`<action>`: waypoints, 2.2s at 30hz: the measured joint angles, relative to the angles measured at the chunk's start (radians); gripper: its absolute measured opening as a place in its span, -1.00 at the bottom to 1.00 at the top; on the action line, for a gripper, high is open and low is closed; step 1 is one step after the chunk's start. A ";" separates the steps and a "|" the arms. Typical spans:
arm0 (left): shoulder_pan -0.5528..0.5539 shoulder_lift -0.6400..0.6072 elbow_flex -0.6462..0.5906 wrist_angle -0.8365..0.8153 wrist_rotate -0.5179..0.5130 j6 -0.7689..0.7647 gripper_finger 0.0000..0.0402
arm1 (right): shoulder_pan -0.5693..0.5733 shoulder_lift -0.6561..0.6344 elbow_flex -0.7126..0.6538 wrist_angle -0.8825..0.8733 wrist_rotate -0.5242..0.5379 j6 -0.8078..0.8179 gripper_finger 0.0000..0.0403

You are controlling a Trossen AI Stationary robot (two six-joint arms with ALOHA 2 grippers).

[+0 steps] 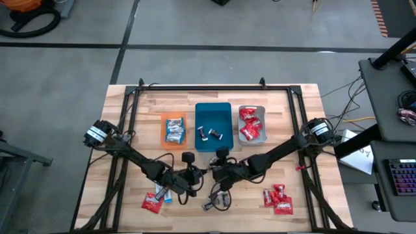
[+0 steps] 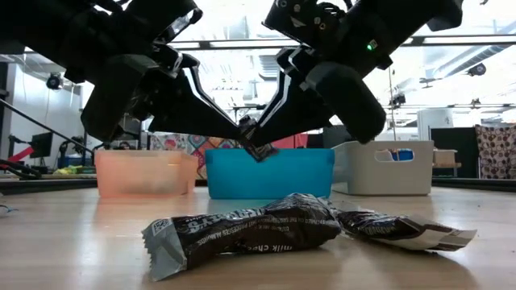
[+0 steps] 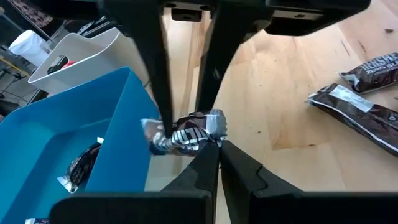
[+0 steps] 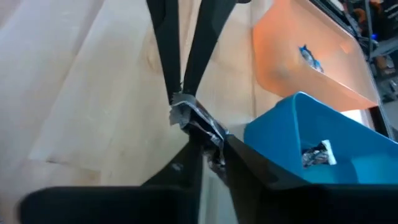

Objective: Sort candy
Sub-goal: Put the brown chocolate bar into the blue bin

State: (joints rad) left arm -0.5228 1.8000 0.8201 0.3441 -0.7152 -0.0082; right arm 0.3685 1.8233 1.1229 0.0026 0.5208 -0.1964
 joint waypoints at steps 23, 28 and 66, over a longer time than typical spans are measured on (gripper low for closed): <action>-0.004 -0.271 0.000 -0.266 0.018 -0.152 -0.42 | -0.061 -0.040 0.138 -0.113 -0.054 -0.111 -0.96; 0.010 -0.399 0.000 -0.422 -0.016 -0.185 -0.29 | -0.124 -0.048 0.199 -0.148 -0.052 -0.151 -0.96; -0.087 -0.458 0.006 -0.972 0.808 -1.110 -0.16 | -0.535 -0.036 0.225 -0.321 -0.338 0.196 -0.30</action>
State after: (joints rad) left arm -0.6095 1.3420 0.8262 -0.6283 0.0925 -1.1186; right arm -0.1661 1.7874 1.3479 -0.3184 0.1831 -0.0007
